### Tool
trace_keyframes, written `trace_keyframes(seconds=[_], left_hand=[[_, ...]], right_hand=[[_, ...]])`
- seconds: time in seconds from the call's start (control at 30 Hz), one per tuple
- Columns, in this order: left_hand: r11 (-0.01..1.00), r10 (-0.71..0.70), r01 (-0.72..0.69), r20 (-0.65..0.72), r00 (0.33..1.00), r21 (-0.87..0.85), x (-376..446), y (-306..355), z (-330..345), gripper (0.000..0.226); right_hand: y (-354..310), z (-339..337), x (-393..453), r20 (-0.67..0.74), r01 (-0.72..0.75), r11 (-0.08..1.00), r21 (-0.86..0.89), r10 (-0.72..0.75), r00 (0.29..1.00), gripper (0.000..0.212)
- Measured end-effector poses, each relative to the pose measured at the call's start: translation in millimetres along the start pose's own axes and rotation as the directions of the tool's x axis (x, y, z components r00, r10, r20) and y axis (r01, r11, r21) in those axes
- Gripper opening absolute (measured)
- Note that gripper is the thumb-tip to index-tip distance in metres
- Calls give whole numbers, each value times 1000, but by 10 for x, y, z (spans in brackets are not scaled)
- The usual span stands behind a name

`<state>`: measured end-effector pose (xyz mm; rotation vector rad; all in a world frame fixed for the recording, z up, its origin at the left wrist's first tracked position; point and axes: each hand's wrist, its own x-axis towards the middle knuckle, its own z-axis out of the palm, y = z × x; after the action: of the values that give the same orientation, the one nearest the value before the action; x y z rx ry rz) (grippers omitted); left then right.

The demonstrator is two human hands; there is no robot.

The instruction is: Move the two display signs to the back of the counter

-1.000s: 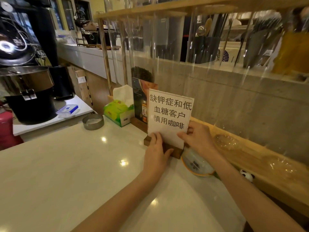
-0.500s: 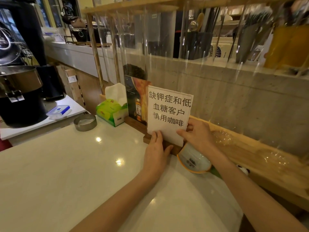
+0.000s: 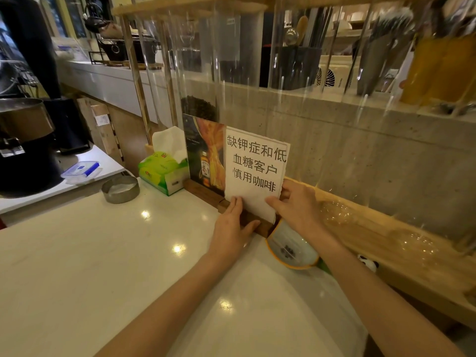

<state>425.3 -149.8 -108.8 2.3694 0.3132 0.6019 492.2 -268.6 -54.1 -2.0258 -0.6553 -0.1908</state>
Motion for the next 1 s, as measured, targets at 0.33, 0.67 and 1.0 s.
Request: trace_keyframes(seconds=[0.33, 0.67, 1.0], left_hand=[[1000, -3, 3, -1, 1000, -25, -9, 53, -43, 66], [1000, 26, -26, 51, 998, 1, -26, 47, -93, 63], [997, 65, -65, 25, 998, -34, -211, 15, -449, 58]], right_hand=[[15, 1, -6, 12, 6, 1000, 27, -6, 1000, 27], [-20, 9, -75, 55, -37, 998, 53, 34, 998, 26], [-162, -5, -227, -182, -80, 983, 168, 110, 977, 46]])
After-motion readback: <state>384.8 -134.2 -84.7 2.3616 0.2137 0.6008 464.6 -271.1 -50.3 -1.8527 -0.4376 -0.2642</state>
